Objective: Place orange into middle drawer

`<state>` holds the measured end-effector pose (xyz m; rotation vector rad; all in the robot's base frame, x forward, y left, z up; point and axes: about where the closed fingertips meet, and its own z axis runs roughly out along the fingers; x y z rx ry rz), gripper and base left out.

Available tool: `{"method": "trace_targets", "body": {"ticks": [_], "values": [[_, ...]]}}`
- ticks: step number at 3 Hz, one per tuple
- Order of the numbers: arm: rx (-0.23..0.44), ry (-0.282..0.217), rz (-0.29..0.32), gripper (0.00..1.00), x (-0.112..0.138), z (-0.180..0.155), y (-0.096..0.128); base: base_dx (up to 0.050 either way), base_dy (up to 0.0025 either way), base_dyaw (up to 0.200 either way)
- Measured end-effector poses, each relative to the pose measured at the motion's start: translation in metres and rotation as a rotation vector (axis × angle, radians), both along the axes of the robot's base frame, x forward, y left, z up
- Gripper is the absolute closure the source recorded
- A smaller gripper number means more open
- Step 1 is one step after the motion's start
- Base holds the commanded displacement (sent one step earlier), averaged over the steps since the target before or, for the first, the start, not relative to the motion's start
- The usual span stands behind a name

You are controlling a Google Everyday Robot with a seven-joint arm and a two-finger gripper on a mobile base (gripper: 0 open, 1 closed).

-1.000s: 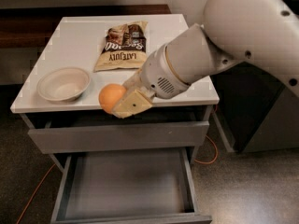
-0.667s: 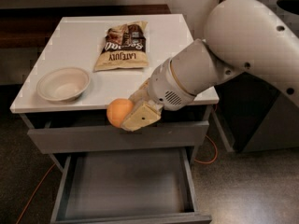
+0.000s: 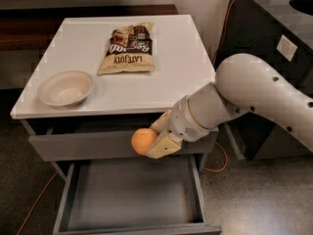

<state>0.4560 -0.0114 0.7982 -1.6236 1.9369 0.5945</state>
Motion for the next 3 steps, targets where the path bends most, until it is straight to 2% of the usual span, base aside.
{"method": "trace_targets", "body": {"ticks": [1,3], "values": [[-0.002,-0.039,-0.003,1.00,0.006,-0.039,-0.006,0.000,0.00000,0.000],[0.024,-0.106,-0.018,1.00,0.015,-0.111,-0.004,0.000,0.00000,0.000]]}}
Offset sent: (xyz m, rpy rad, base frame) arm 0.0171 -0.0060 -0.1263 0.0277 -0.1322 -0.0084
